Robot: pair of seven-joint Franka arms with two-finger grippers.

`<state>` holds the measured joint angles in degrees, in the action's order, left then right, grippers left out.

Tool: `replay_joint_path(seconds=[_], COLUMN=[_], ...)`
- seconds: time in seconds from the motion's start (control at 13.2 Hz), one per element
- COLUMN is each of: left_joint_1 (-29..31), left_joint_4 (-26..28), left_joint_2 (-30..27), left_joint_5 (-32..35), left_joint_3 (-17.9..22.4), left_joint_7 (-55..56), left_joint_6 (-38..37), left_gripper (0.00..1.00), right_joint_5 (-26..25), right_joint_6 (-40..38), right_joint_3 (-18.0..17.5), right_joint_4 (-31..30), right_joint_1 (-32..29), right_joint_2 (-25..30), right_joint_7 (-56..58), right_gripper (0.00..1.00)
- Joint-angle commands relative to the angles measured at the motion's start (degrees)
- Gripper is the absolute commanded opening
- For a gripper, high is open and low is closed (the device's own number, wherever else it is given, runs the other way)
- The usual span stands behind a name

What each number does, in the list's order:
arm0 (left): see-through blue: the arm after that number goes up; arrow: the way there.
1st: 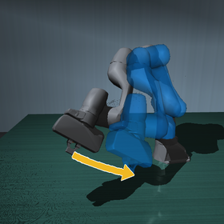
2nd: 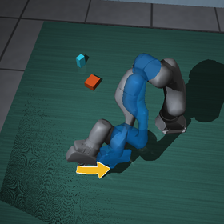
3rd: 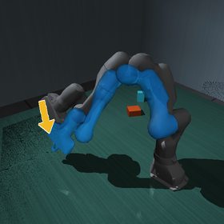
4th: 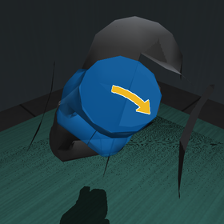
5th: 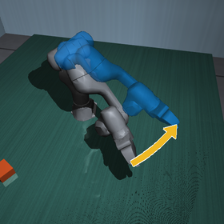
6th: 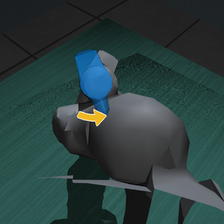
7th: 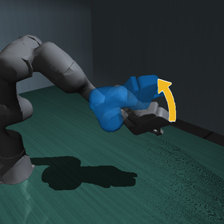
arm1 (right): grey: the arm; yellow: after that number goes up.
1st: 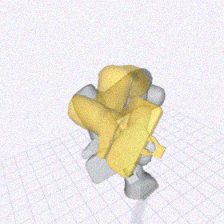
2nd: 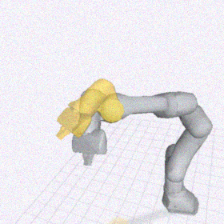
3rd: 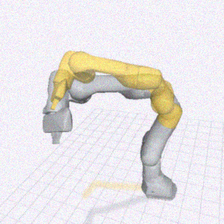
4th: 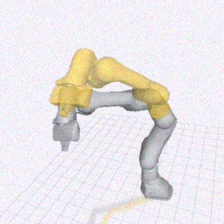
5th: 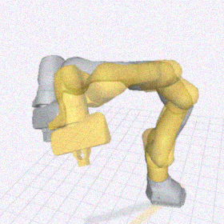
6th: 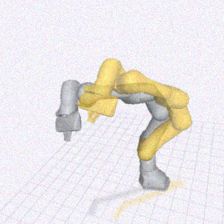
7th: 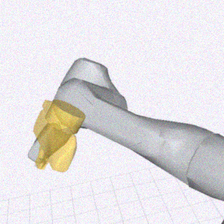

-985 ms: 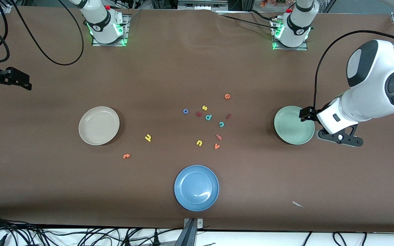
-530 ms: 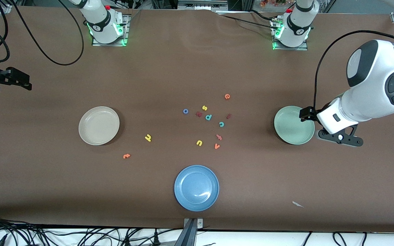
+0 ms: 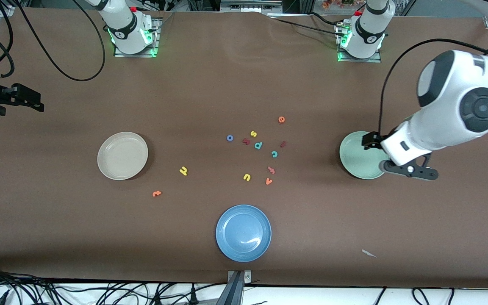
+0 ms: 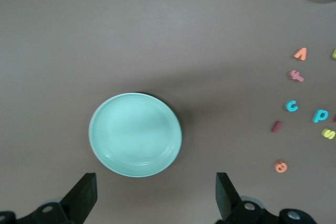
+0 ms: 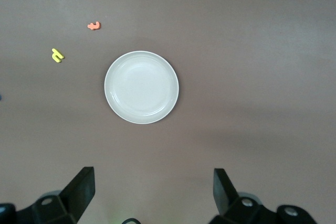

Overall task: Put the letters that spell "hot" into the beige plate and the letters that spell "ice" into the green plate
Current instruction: 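Move the left gripper to the orange e and grasp it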

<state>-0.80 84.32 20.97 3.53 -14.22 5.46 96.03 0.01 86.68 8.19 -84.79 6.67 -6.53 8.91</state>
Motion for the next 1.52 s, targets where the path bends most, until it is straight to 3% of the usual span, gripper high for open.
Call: replay_joint_path(seconds=[0.0, 0.15, 0.68, 0.91, 1.06, 1.21, 1.44], left_joint_1=[-3.7, -4.6, -13.1, -15.7, -15.8, -17.4, -18.6], left_joint_4=[1.0, 3.6, 18.3, 32.6, 39.2, 42.4, 42.9], left_joint_2=[1.4, 1.7, 0.0, -3.9, -3.8, -2.9, 0.0], left_joint_5=[-2.2, -7.2, -7.1, -7.2, -7.1, -7.1, -7.1], left_joint_3=[-0.1, -0.1, -0.1, -1.5, -4.3, -4.9, -4.9], left_joint_7=[6.4, 7.8, 24.1, 28.5, 35.0, 37.8, 43.5], left_joint_6=[3.1, 4.4, 19.4, 33.3, 44.3, 47.4, 47.5], left_gripper=[1.0, 1.0, 0.99, 0.97, 0.97, 0.97, 0.97], right_joint_5=[1.5, 1.4, 0.0, -1.4, -5.9, -6.1, -5.3], right_joint_6=[-0.8, -0.7, 0.3, 0.4, -0.1, -0.2, -0.7], right_joint_3=[-0.3, -0.3, 0.1, 0.1, -0.2, -0.4, 0.0], right_joint_4=[0.9, 0.9, 1.3, 1.3, 1.3, 1.3, 0.9], right_joint_1=[0.1, 0.1, -0.7, -0.5, 0.2, 0.3, -0.2], right_joint_2=[-0.3, -0.4, -2.3, -2.3, -2.2, -2.3, -1.8], right_joint_7=[-0.5, -0.5, -0.4, -0.3, -0.3, -0.4, 0.4], right_gripper=[1.0, 1.0, 1.0, 1.0, 1.0, 1.0, 1.0])
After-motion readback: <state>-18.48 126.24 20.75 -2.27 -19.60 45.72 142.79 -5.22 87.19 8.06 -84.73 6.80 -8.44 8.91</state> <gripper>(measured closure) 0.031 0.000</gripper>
